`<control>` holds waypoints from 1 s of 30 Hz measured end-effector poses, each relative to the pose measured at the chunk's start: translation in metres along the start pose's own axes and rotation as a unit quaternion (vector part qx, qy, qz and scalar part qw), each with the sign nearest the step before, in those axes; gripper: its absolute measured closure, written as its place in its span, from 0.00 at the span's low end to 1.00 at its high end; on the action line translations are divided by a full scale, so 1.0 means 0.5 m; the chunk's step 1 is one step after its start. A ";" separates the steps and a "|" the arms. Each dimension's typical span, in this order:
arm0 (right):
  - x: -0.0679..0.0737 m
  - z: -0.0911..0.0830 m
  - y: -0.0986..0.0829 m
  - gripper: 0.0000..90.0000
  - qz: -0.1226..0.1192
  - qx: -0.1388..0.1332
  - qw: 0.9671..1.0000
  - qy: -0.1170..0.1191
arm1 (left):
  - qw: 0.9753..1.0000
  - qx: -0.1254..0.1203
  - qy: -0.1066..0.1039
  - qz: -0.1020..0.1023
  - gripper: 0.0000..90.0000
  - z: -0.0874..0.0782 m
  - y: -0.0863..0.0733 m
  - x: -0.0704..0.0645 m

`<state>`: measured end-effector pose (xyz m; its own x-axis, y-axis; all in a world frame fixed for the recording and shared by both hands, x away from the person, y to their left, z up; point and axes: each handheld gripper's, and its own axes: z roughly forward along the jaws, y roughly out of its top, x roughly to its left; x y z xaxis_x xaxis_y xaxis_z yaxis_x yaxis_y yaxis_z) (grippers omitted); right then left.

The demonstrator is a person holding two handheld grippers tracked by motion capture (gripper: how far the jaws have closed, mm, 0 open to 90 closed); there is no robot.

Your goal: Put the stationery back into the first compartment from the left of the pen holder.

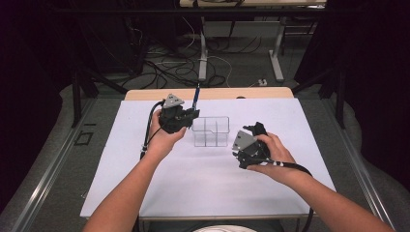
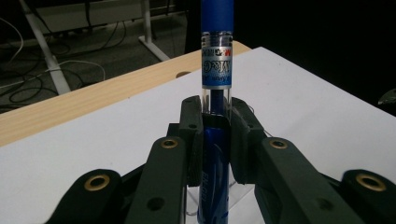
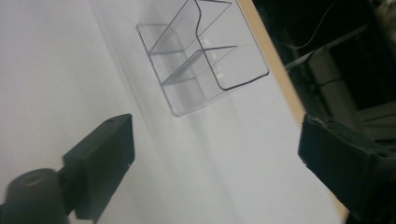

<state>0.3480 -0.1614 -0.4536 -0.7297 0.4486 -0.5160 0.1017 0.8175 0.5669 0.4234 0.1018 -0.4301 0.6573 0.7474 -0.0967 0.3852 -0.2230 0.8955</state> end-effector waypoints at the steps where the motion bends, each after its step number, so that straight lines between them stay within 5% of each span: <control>1: -0.006 0.003 -0.004 0.03 0.022 -0.002 1.000 0.007 | 1.000 -0.002 0.001 0.000 0.87 0.001 0.000 0.001; 5: -0.023 0.009 -0.018 0.00 0.111 -0.005 0.993 0.033 | 1.000 -0.013 0.008 -0.007 0.87 0.008 0.000 0.002; 11: -0.040 0.013 -0.041 0.00 0.185 -0.013 0.982 0.043 | 1.000 -0.024 0.017 -0.009 0.87 0.021 -0.001 0.003; 30: -0.050 0.030 -0.116 0.00 0.275 -0.029 0.960 0.038 | 1.000 -0.012 0.027 -0.003 0.87 0.087 -0.020 -0.007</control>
<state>0.3705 -0.2149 -0.4832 -0.6232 0.7779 -0.0810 0.4506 0.4417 0.7758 0.4455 0.0739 -0.4577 0.6183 0.7819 -0.0796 0.3736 -0.2033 0.9050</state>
